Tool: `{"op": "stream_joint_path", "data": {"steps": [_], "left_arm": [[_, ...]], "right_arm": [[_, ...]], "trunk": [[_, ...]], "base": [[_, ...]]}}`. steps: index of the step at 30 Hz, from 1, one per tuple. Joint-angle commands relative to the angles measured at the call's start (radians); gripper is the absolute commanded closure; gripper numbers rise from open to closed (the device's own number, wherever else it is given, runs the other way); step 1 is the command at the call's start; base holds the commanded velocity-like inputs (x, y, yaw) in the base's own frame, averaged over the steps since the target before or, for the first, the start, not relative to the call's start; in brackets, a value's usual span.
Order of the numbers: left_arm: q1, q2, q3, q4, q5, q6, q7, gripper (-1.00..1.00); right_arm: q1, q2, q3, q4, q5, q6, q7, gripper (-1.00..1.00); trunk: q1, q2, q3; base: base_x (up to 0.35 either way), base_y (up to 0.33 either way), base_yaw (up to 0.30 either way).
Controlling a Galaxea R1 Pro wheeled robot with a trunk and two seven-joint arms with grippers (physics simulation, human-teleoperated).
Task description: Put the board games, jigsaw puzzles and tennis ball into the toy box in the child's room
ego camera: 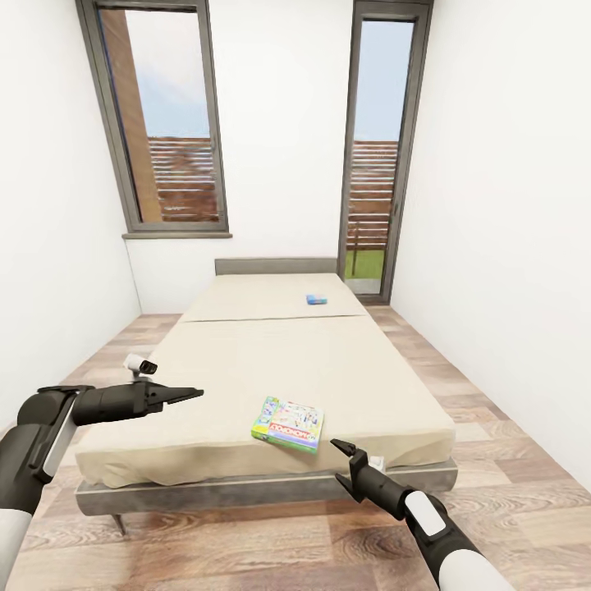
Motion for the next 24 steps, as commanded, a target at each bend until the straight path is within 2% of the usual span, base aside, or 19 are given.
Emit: {"op": "stream_joint_path", "data": {"steps": [1, 12, 24], "left_arm": [[0.000, 0.000, 0.000, 0.000, 0.000, 0.011, -0.004, -1.00], [0.000, 0.001, 0.002, 0.000, 0.001, 0.010, -0.004, -1.00], [0.003, 0.000, 0.004, 0.001, 0.001, 0.007, -0.004, -1.00]], "right_arm": [[-0.001, 0.001, -0.007, -0.001, -0.001, 0.007, 0.000, -1.00], [-0.001, 0.002, -0.006, -0.001, -0.001, 0.007, 0.000, -1.00], [-0.001, 0.002, -0.006, -0.001, -0.001, 0.007, 0.000, -1.00]], "trunk": [[0.000, 0.000, -0.001], [0.000, 0.000, -0.001], [0.000, 0.000, -0.001]], "base": [[0.000, 0.000, 0.000], [0.001, 0.001, 0.000], [0.048, 0.070, 0.000]]}}
